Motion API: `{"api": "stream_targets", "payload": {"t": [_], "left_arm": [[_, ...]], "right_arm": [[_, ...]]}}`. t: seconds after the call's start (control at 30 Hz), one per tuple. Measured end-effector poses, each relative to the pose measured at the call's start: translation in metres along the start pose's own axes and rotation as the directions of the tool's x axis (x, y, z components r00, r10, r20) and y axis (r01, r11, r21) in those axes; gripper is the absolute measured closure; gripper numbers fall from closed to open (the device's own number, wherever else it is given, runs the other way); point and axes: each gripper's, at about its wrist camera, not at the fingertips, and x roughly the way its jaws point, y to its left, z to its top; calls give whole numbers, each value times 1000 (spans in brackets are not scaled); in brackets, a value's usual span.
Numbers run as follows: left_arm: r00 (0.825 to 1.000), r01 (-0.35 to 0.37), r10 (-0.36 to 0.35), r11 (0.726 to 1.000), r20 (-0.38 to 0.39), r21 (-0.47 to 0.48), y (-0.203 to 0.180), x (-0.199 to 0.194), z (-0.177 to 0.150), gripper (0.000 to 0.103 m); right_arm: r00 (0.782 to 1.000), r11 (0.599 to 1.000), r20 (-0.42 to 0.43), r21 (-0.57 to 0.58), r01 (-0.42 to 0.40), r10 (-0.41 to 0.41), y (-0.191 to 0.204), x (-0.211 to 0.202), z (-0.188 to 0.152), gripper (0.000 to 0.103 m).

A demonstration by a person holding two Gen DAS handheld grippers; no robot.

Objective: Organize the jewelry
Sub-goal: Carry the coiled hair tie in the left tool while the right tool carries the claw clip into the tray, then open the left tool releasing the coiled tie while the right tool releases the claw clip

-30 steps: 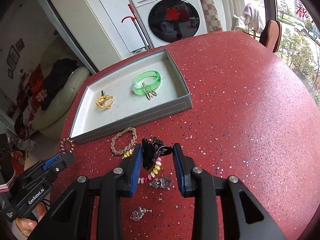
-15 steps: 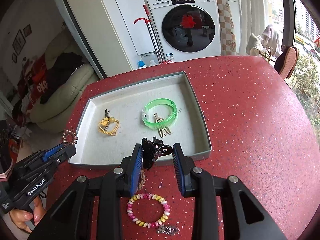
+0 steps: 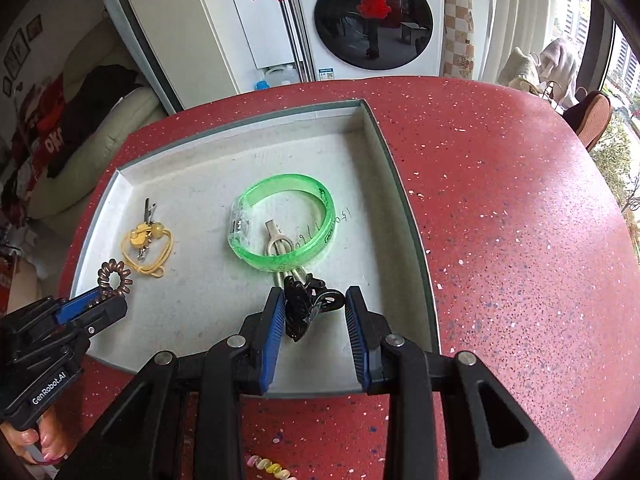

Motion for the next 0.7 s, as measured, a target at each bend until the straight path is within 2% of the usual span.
{"api": "stream_targets", "payload": {"t": [0.33,0.53,0.6,0.63,0.7], "left_arm": [[999,-44,43,999,19,7,2,13,8,62],[997,-60,58,997,42,46,0,14,7,61],[997,-67,65,996,42,52,-1,15,7,45],[996,-78,76,996,45,48,-1,15,7,28],[994,-91,88,995,68,42,0,12,6,25]], "right_arm": [[1000,1000,12,4,16,-16,-3,17,13,68],[999,998,39,-46,35,-33,6,14,4,54],[998,996,40,-69,47,-44,12,15,2,48],[998,996,37,-78,49,-46,14,15,2,44],[999,996,30,-76,45,-43,17,16,3,38]]}}
